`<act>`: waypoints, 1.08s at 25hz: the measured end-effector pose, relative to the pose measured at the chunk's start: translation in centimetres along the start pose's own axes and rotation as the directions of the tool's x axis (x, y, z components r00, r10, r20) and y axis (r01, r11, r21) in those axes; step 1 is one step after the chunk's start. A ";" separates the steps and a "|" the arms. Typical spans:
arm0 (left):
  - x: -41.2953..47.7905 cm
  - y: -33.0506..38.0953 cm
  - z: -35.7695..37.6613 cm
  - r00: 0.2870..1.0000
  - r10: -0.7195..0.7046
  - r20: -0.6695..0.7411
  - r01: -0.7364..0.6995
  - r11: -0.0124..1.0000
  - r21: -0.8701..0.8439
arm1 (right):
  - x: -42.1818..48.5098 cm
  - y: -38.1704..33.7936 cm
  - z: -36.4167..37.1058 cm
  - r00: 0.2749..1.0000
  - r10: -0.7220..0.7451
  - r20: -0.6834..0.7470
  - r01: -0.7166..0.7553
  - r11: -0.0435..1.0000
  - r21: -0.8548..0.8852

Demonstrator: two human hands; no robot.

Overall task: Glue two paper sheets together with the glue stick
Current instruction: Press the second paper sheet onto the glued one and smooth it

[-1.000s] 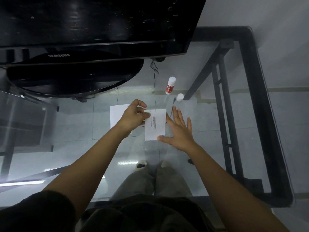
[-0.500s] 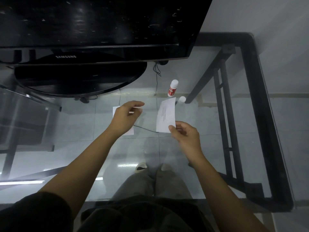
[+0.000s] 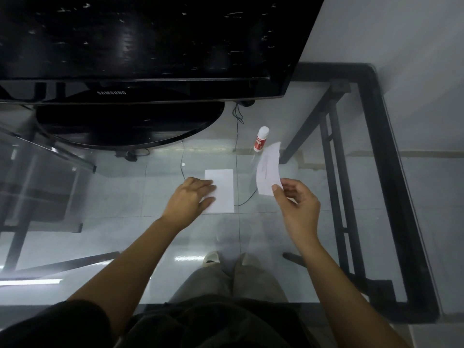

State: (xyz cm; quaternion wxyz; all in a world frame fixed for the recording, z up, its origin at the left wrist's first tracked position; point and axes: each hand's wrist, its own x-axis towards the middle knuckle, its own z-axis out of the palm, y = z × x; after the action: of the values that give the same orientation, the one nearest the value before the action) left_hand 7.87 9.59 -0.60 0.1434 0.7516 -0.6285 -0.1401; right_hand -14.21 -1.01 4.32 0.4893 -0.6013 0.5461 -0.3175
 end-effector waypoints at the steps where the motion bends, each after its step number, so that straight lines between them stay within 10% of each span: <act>1: 0.4 0.8 0.5 1.000 -0.001 0.000 0.001 1.000 -0.029 | -0.2 0.0 -0.3 1.000 -0.010 -0.013 0.010 1.000 -0.001; 12: 1.3 3.0 0.7 0.989 -0.137 0.051 0.144 0.977 -0.158 | -1.2 0.1 -0.8 0.984 -0.166 -0.069 0.166 0.986 -0.003; 14: 1.5 4.0 -0.4 0.952 -0.307 0.001 0.289 0.893 -0.345 | -1.3 0.2 -0.4 0.943 -0.330 -0.034 0.327 0.942 -0.069; 18: 2.7 6.0 -3.9 0.838 -0.492 0.234 0.437 0.349 -0.829 | -1.8 0.5 1.4 0.845 -0.515 0.145 0.535 0.797 -0.281; 23: 3.2 6.4 -4.6 0.826 -0.530 0.192 0.457 0.431 -0.778 | -2.4 0.2 3.6 0.776 -0.559 0.291 0.630 0.708 -0.319; 27: 2.9 4.5 -4.0 0.804 -0.473 0.360 0.534 0.309 -0.787 | -1.5 -0.5 4.2 0.982 -0.156 0.110 0.170 0.977 -0.132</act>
State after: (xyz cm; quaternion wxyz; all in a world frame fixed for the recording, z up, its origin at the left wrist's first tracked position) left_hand 5.87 6.10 4.75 0.4275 0.7275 -0.2086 -0.4944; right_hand -10.52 1.38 3.71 0.4443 -0.6922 0.4910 -0.2870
